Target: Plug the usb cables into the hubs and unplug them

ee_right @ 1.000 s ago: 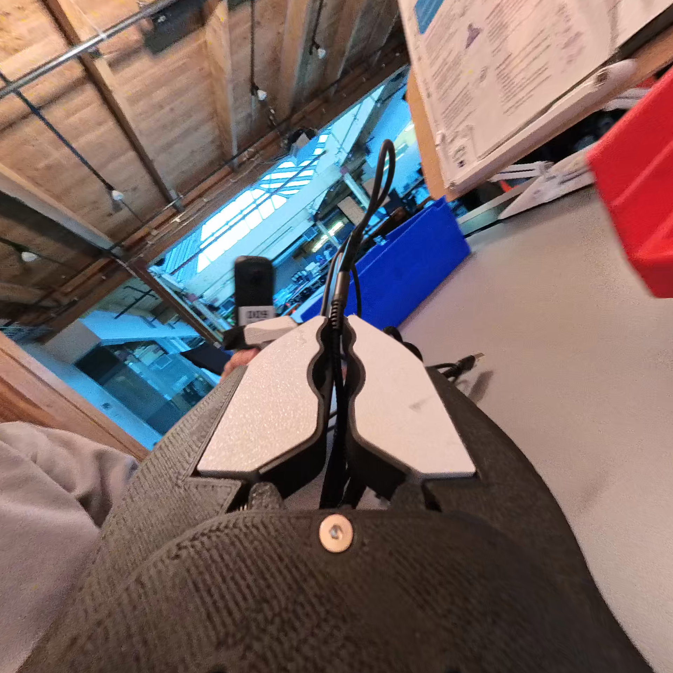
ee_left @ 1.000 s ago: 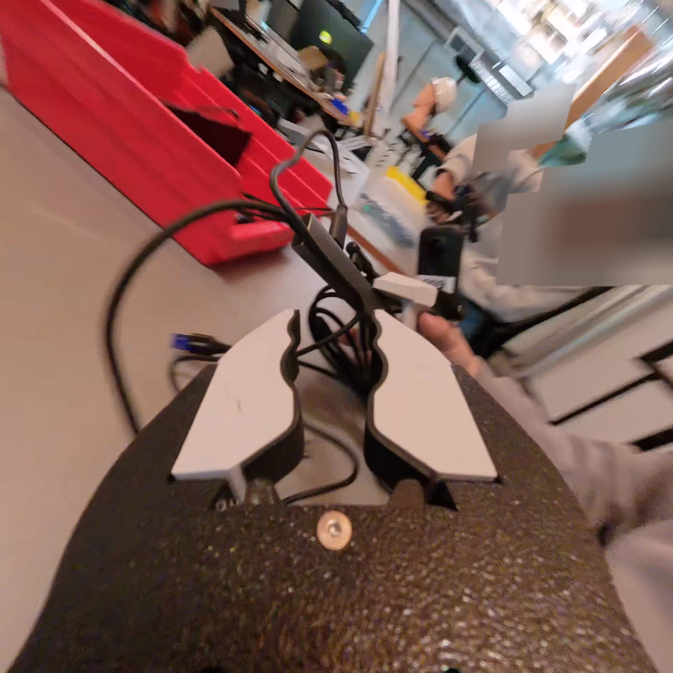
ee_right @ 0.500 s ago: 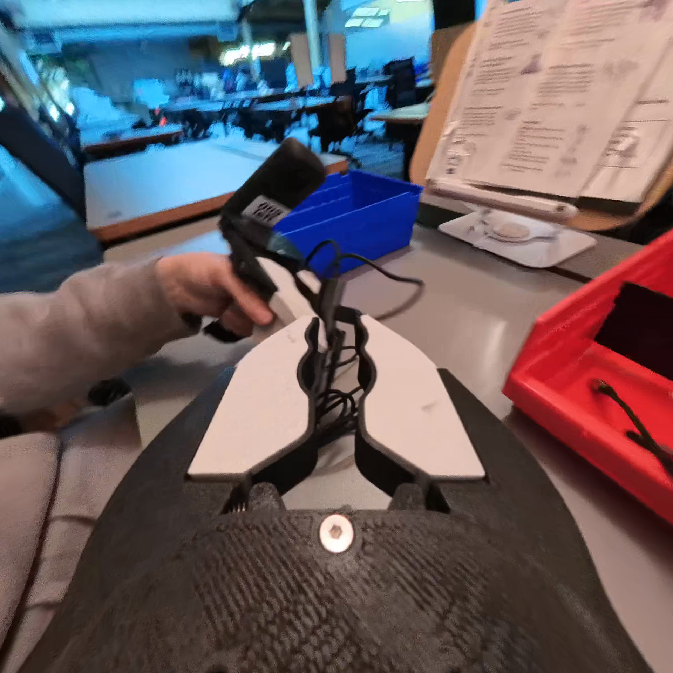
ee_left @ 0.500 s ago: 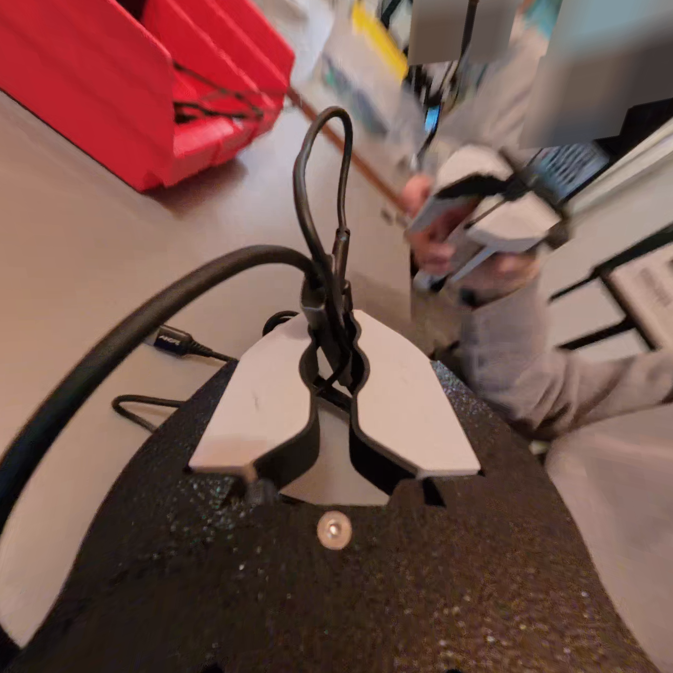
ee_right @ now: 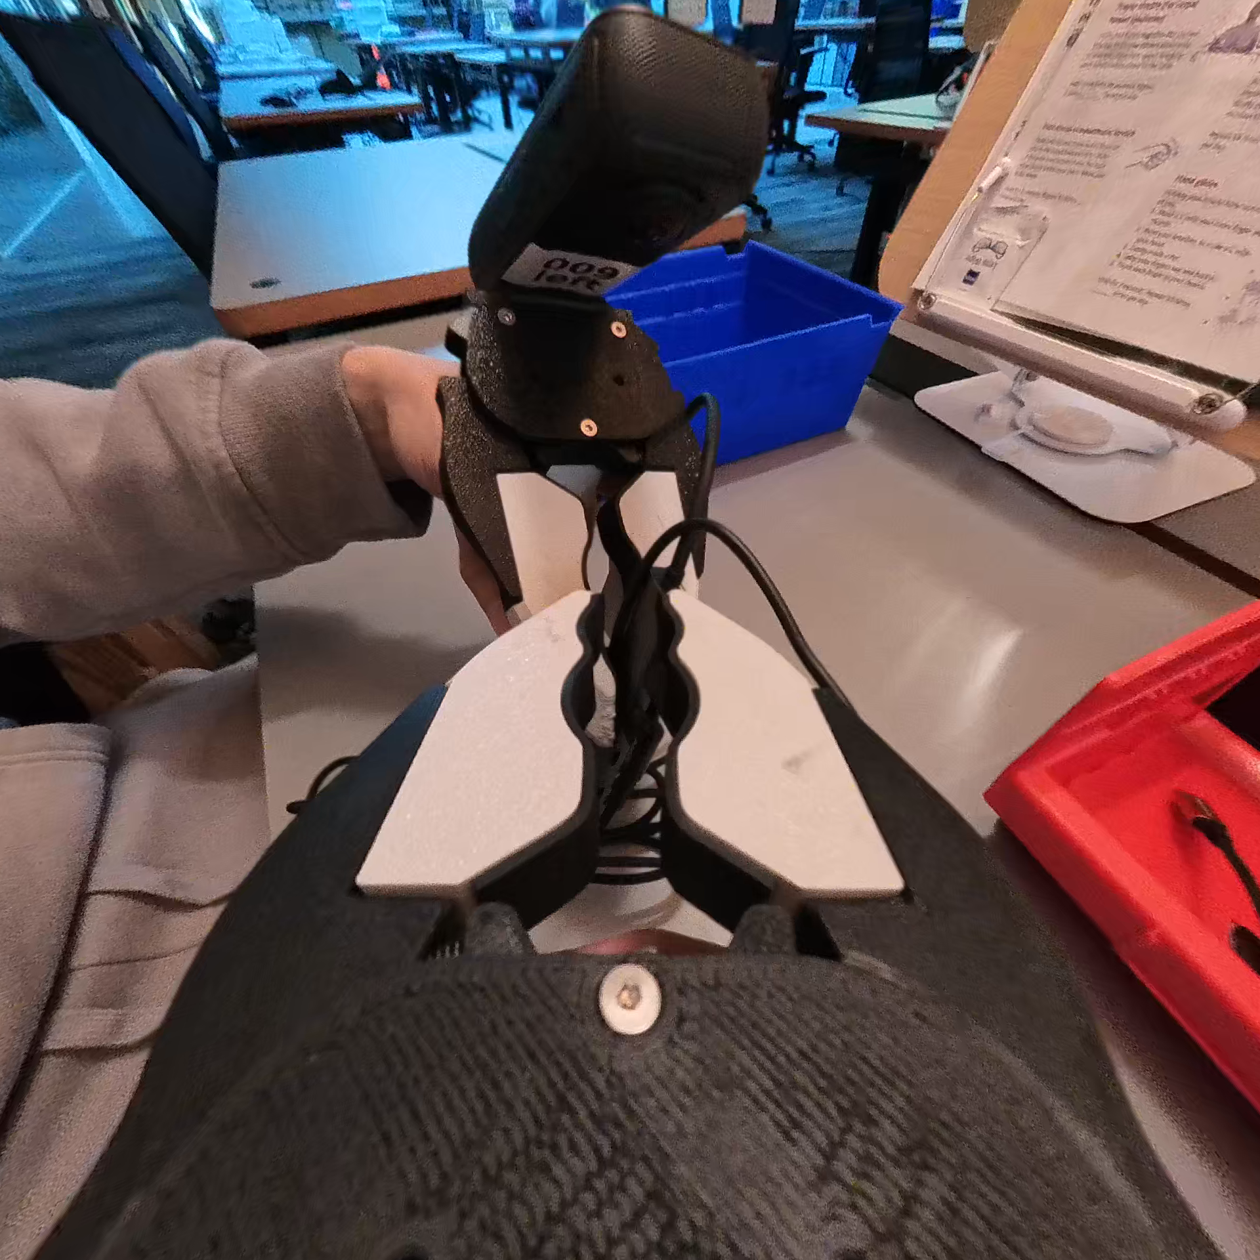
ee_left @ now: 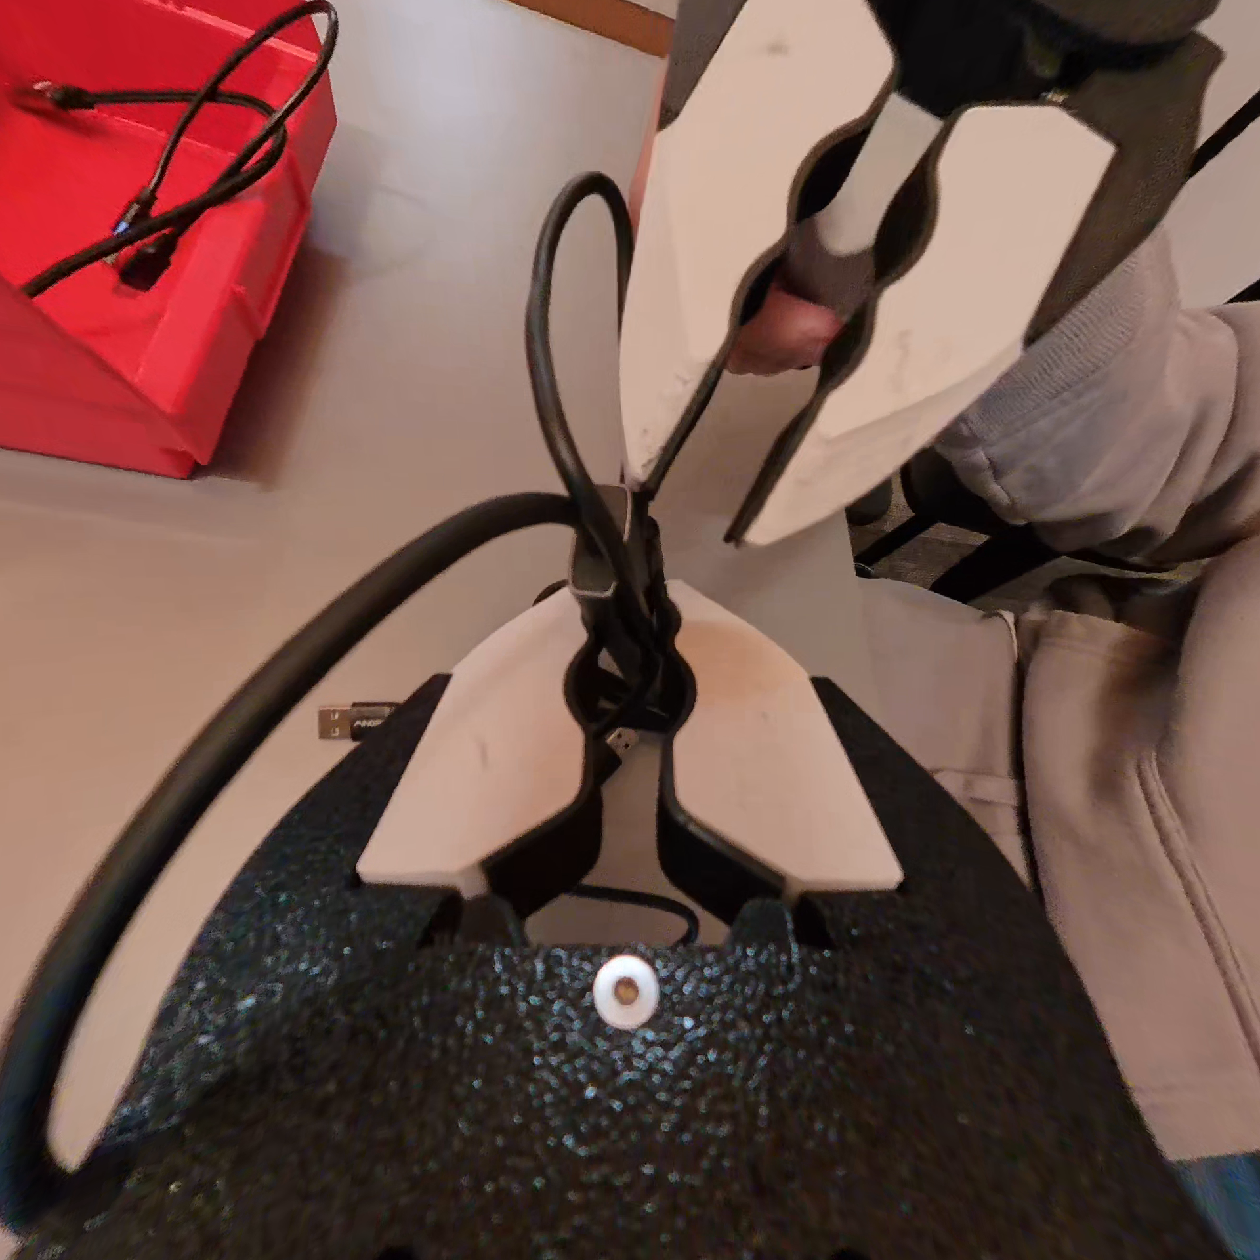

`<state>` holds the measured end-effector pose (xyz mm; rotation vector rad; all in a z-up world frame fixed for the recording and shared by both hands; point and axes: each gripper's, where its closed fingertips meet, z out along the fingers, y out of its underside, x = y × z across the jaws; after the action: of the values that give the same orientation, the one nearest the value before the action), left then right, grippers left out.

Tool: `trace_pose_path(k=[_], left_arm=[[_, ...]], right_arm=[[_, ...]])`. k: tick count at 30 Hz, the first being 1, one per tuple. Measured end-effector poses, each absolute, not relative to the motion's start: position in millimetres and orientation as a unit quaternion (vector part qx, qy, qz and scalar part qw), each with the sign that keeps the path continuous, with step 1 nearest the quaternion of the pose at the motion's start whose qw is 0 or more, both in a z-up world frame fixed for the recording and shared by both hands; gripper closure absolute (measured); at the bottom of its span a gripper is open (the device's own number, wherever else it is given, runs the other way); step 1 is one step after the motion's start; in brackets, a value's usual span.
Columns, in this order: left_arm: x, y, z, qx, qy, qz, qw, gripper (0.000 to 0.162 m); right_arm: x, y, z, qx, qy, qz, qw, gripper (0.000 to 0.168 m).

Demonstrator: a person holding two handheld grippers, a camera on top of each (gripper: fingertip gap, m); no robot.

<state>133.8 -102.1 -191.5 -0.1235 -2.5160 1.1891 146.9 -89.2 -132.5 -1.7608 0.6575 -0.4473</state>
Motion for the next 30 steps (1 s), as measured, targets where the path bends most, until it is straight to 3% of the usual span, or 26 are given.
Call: trace_pose_path(k=[1,4,12,23,30], left_arm=[[133.9,-103.0,-192.3,-0.045,-0.891,0.417,0.173,0.149],[134.0,-105.0,-193.1,-0.045,-0.896,0.409,0.166,0.149],[130.9,-108.1,-192.7,-0.066,-0.903,0.397,0.148,0.149],[124.7,-109.3,-190.9,-0.167,-0.898,0.395,0.098,0.148],[135.1,-107.7,-189.3,-0.178,-0.892,0.408,0.075,0.149]], right_arm=[[147.5,-90.5,-134.1,-0.754,0.278,-0.201,0.56,0.153],[154.9,-101.1,-138.4,-0.745,0.304,-0.215,0.554,0.168],[155.0,-101.3,-134.6,-0.751,0.278,-0.255,0.542,0.149],[139.4,-100.9,-156.2,-0.792,0.222,-0.204,0.532,0.152],[147.4,-96.7,-153.4,-0.739,0.275,-0.123,0.603,0.159]])
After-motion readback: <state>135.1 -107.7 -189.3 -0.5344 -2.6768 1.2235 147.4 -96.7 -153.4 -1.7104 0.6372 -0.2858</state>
